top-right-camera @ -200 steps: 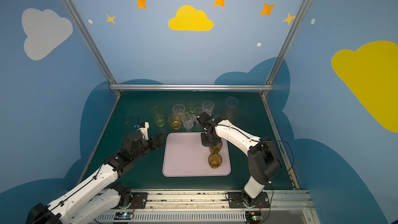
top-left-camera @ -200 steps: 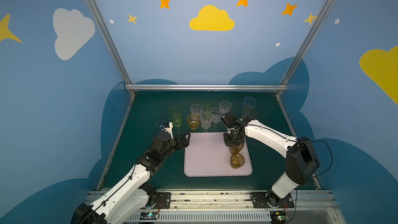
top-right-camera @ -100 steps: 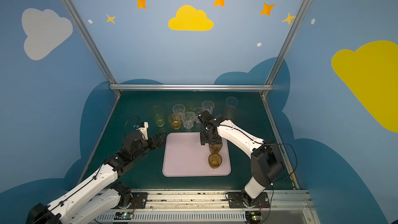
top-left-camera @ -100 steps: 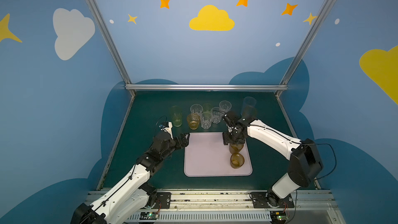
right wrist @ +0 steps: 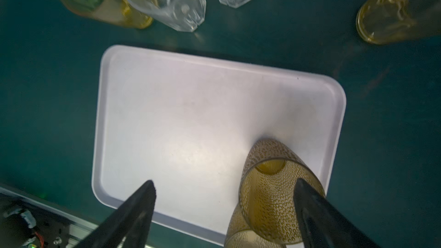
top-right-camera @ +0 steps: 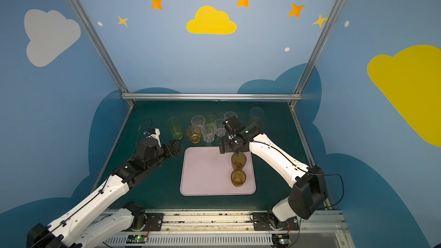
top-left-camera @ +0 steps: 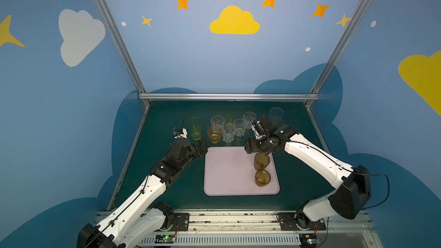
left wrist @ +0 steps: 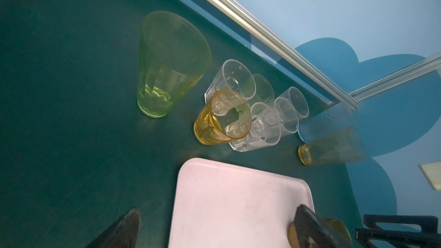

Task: Place the glasses into the tray
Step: Place the glass on the tray, then pick up the glass from the top-center of the table.

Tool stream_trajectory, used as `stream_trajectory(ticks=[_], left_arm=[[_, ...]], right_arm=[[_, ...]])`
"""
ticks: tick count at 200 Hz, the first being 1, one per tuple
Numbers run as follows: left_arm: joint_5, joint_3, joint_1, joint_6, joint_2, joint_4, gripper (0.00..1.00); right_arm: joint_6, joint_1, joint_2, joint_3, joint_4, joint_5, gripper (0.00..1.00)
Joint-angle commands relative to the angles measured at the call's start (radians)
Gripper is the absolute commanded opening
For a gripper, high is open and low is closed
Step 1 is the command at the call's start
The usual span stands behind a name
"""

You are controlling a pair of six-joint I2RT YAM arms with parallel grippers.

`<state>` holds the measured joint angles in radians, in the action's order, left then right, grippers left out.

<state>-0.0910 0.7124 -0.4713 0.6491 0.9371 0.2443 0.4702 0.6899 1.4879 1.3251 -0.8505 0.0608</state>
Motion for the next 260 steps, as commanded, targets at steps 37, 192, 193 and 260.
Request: stream_trajectory(ticks=[37, 192, 193, 260], left_arm=[[-0.068, 0.197, 0.008, 0.023, 0.107, 0.234, 1.00], [0.051, 0.222, 0.010, 0.023, 0.280, 0.184, 1.00], [0.051, 0.222, 0.010, 0.023, 0.280, 0.183, 1.00], [0.089, 0.225, 0.009, 0.040, 0.341, 0.111, 0.99]], right_arm=[[-0.051, -0.020, -0.039, 0.056, 0.113, -0.026, 0.90], [0.122, -0.065, -0.418, -0.282, 0.295, -0.098, 0.90], [0.122, -0.065, -0.419, -0.283, 0.295, -0.098, 0.90], [0.133, -0.066, -0.499, -0.348, 0.314, -0.130, 0.90]])
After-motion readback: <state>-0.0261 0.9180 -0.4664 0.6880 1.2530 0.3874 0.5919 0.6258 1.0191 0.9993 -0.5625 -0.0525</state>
